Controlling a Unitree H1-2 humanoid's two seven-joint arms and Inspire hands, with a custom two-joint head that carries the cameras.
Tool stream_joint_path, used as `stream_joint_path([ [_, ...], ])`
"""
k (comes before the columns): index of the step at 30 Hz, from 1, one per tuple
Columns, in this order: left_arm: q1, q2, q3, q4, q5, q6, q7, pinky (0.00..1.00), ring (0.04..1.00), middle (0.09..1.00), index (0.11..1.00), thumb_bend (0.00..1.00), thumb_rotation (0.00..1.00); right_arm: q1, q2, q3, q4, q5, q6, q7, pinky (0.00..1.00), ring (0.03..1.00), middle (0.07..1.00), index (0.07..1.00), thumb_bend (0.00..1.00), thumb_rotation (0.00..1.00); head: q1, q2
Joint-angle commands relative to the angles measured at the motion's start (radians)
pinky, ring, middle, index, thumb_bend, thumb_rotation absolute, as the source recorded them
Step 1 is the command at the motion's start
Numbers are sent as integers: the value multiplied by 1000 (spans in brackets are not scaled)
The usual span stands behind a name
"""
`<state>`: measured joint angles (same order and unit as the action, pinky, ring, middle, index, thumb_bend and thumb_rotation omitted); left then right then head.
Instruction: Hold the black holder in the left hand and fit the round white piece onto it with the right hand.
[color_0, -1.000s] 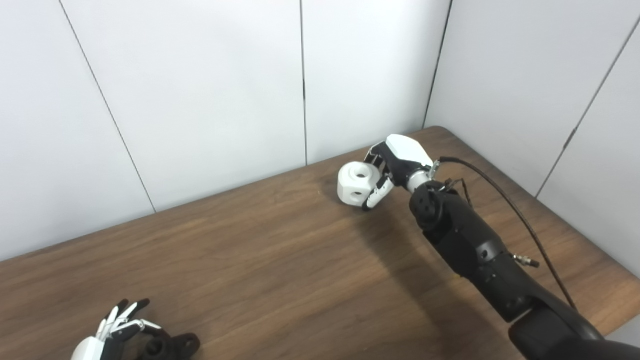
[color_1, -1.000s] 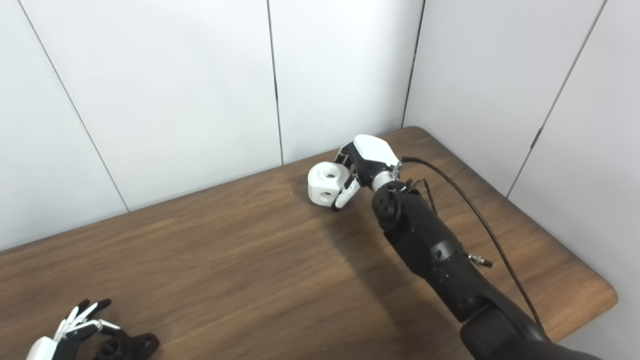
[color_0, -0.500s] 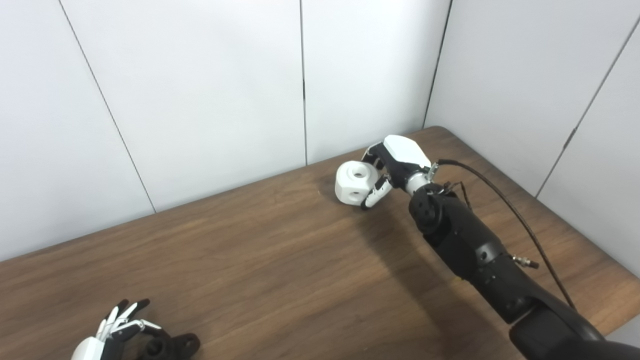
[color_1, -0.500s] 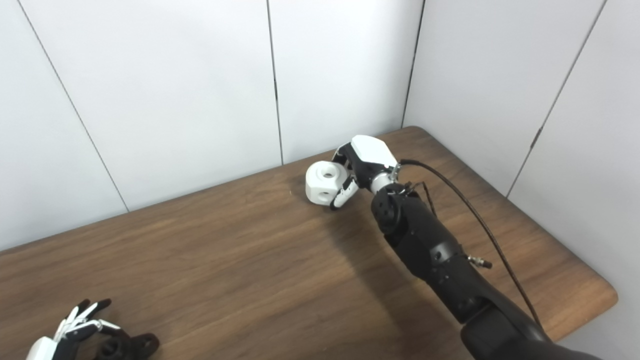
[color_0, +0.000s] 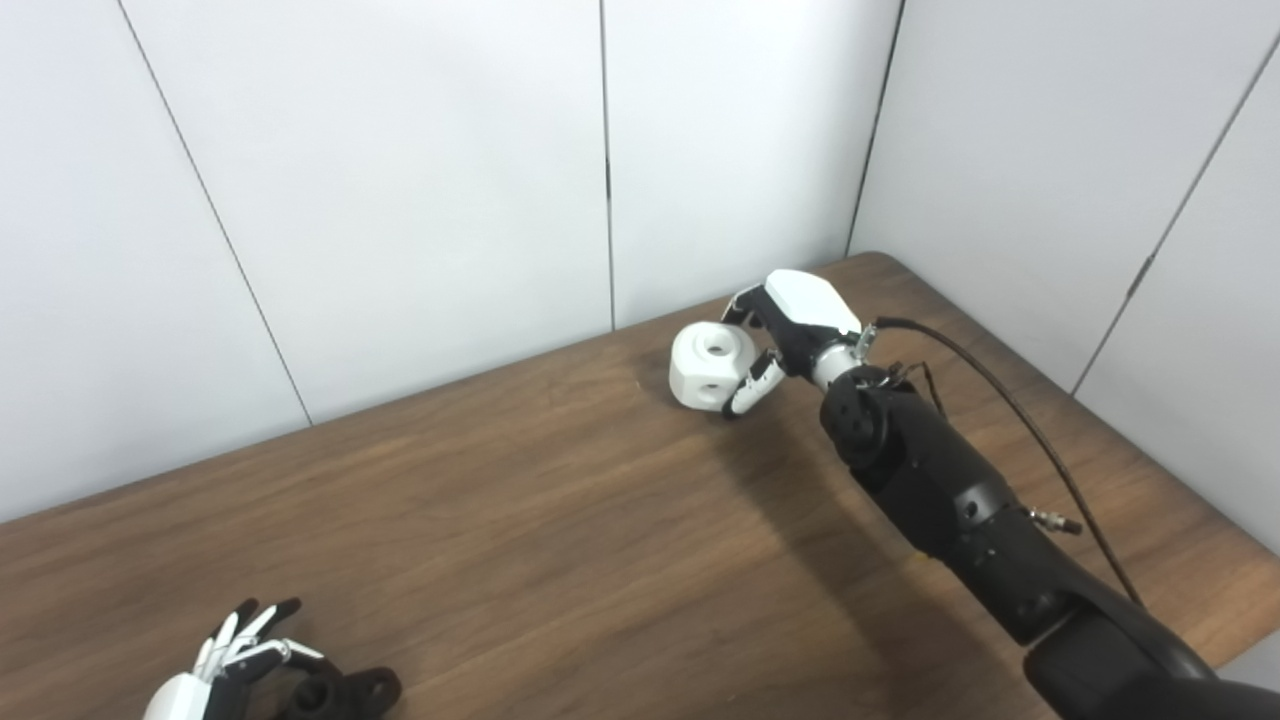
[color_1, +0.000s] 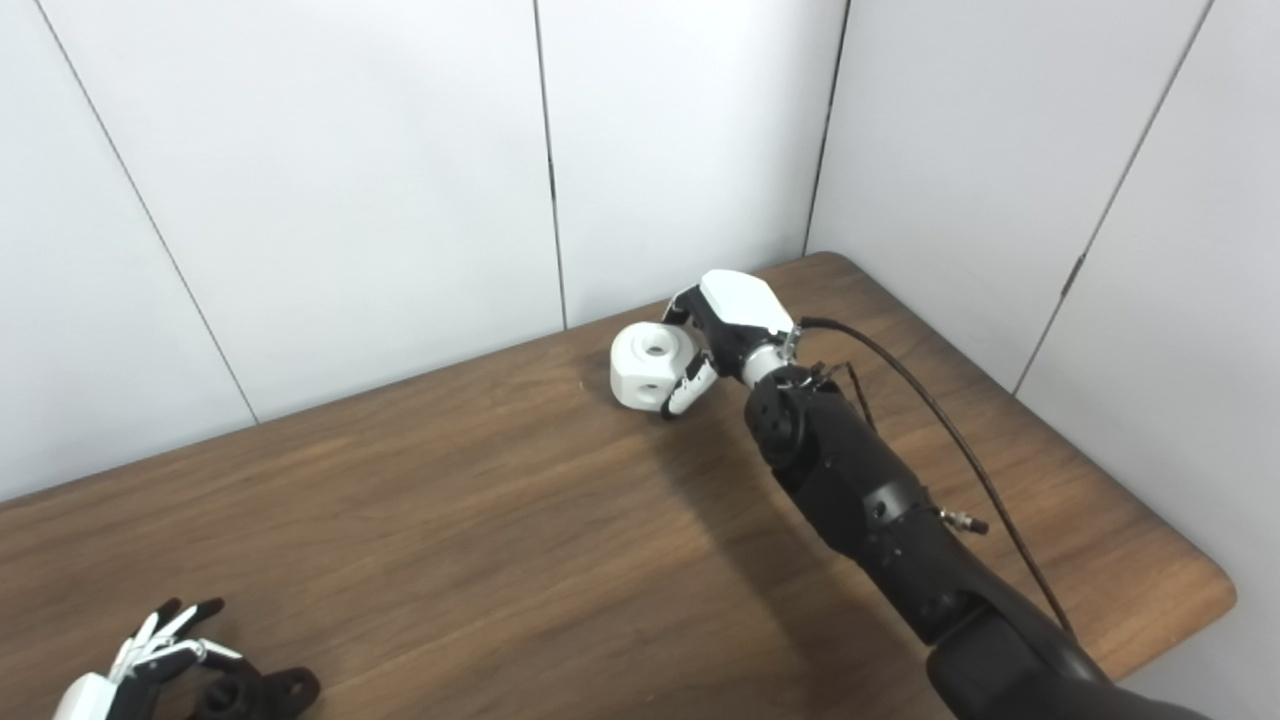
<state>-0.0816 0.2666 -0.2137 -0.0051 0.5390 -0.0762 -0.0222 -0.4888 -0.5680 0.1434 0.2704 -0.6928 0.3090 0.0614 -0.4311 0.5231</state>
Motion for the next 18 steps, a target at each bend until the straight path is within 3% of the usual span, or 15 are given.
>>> stream_joint_path([
  [1,13,-6,-13,22,8,14,-10,1000,1000,897,482,517,36,-35,-33,-5,-94,7,23,51,356,427,504,485,527,13,6,-1],
  [3,7,-11,-18,36,16,5,-1,1000,1000,896,482,517,36,-39,-36,-1,-156,16,62,120,324,403,489,481,527,3,15,-5],
  [6,-2,-20,-23,49,25,6,7,1000,1000,895,482,517,37,-49,-45,6,-199,31,70,185,444,527,492,478,528,0,28,-8],
  [8,-8,-26,-28,56,30,8,11,1000,1000,895,482,517,37,-59,-52,15,-235,34,77,229,632,729,733,478,519,103,41,-9],
  [10,-13,-34,-32,63,34,10,14,1000,1000,898,482,517,37,-71,-57,20,-259,32,84,265,737,823,846,478,516,124,53,-10],
  [12,-20,-44,-36,73,41,11,20,1000,1000,898,482,518,37,-81,-62,22,-292,33,87,296,776,850,862,479,515,131,76,-11],
  [18,-35,-70,-49,105,63,1,37,1000,1000,899,481,518,39,-87,-62,31,-376,18,82,337,722,796,829,475,513,131,116,-15],
])
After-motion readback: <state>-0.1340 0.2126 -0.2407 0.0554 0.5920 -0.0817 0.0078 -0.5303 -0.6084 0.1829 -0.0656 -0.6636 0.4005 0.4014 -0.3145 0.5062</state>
